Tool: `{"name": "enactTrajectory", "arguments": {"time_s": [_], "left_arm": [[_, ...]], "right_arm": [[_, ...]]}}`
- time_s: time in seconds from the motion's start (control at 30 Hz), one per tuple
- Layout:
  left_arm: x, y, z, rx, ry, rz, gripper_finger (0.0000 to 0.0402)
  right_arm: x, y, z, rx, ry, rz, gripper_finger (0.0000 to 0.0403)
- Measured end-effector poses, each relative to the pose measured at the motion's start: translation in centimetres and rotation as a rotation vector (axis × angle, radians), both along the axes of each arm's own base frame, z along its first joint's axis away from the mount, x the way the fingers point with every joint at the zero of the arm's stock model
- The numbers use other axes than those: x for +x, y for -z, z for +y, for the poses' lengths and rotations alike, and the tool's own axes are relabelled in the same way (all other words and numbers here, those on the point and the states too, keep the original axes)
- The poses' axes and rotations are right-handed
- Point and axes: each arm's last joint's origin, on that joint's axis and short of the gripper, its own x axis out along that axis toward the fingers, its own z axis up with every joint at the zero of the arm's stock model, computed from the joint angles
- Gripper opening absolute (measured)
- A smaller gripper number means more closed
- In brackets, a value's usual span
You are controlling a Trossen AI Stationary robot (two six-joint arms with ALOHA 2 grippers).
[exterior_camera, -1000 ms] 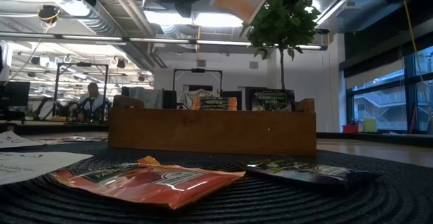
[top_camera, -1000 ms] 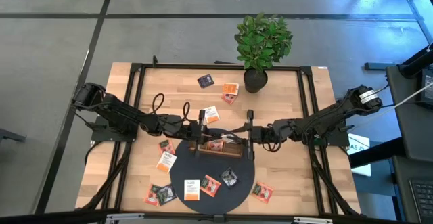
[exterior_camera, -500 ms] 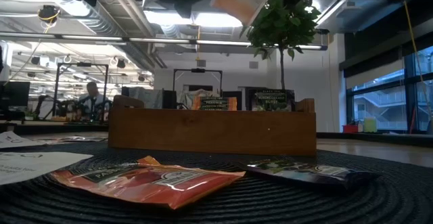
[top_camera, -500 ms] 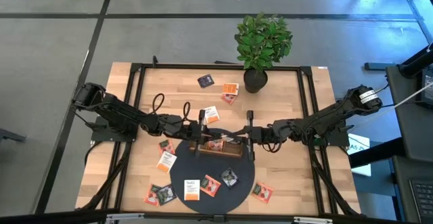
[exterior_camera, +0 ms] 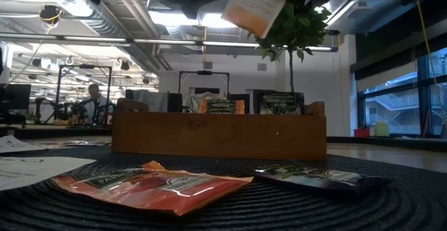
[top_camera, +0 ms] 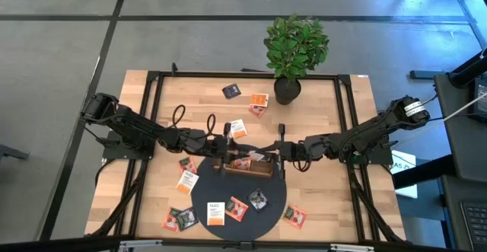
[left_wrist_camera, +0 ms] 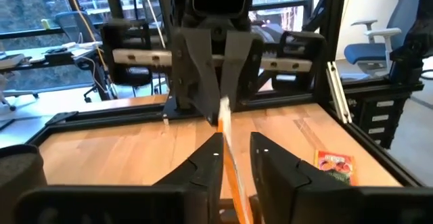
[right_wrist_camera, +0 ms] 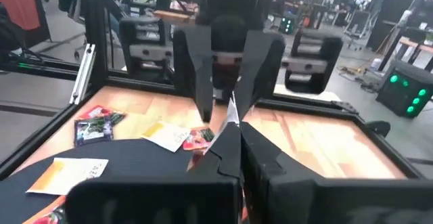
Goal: Pick & Place Tea
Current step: Put the white orange tea bag into the left section of the wooden organizer
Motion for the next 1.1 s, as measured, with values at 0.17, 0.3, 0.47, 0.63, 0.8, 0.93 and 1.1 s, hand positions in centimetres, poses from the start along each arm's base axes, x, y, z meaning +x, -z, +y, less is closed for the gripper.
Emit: {"name": "enactTrajectory", "arguments": {"time_s": [0.17, 0.3, 0.47, 0.63, 0.8, 0.93, 1.1], "left_arm": [[0.3, -0.3, 0.3, 0.004, -0.012, 0.017, 0.0097], [0.3, -0.1, 0.4, -0.006, -0.017, 0.042, 0.0102], [0.4, -0.3, 0.5, -0.012, -0.022, 0.027, 0.0098], [0.4, -0.4, 0.7, -0.016, -0.029, 0.014, 0.0100], [0.5, -0.4, 1.1, -0.036, -0.039, 0.013, 0.0094], [0.5, -0.3, 1.2, -0.038, -0.020, 0.026, 0.0073], [0.5, -0.2, 1.0, -0.019, 0.016, 0.036, 0.0020]], "right_arm": [[0.0, 0.0, 0.0, 0.007, 0.001, 0.002, 0.0001], [0.0, 0.0, 0.0, 0.011, 0.000, -0.002, 0.0001], [0.0, -0.1, 0.0, 0.020, 0.000, -0.013, 0.0000], [0.4, 0.4, 0.0, 0.019, -0.003, -0.009, 0.0000], [0.9, 0.6, 0.1, 0.013, -0.005, -0.020, 0.0000], [1.4, 0.7, 0.3, 0.005, -0.005, 0.000, 0.0000], [1.4, 0.9, 0.3, -0.003, 0.008, 0.021, 0.0000]]}}
